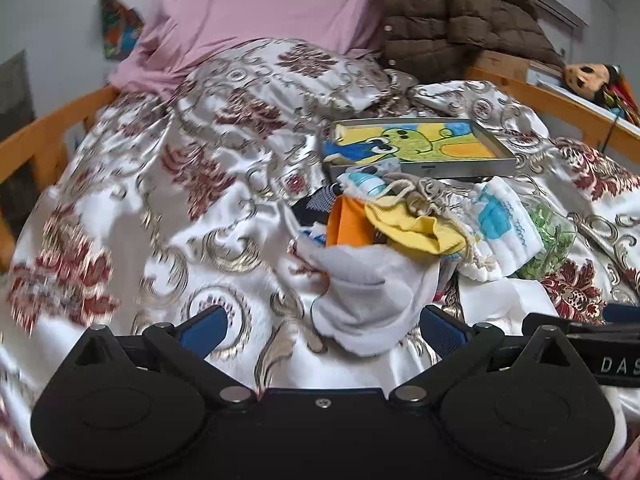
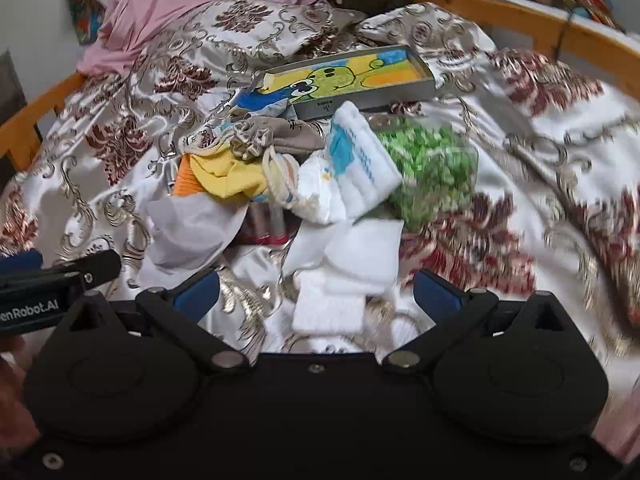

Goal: Organize soft objects

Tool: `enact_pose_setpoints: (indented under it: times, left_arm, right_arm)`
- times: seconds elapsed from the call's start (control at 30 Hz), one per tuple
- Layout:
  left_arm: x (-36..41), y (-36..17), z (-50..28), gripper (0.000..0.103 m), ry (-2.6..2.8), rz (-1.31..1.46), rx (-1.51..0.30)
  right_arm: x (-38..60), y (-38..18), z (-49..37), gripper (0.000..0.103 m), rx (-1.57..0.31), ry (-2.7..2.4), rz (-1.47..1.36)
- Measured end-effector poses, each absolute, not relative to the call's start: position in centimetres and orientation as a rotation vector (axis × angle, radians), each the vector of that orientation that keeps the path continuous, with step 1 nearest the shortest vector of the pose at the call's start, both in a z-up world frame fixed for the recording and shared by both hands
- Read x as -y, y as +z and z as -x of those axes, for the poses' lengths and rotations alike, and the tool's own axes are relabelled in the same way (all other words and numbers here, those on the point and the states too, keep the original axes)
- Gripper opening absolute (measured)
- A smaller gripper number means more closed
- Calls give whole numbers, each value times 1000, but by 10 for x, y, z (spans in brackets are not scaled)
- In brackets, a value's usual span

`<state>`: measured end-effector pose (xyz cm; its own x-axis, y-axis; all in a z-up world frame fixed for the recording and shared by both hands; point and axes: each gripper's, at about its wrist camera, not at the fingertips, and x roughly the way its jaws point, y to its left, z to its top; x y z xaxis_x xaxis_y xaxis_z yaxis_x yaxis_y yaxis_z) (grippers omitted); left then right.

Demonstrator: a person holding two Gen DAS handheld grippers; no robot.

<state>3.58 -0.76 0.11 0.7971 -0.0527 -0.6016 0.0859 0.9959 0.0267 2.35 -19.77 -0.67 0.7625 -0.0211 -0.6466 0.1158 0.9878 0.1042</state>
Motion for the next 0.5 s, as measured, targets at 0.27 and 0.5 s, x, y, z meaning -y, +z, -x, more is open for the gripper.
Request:
enact_pose_setpoints:
  times: [0.27,0.5]
  left_arm:
    - [18,-2,-72,102,-146,-107,-696]
    - [22,-12,-94,101,-191,-123,-731]
  right_arm:
    - [202,-6,-76,102,-796,-9,26]
    - [192,-21,-110,102,-866,51,110]
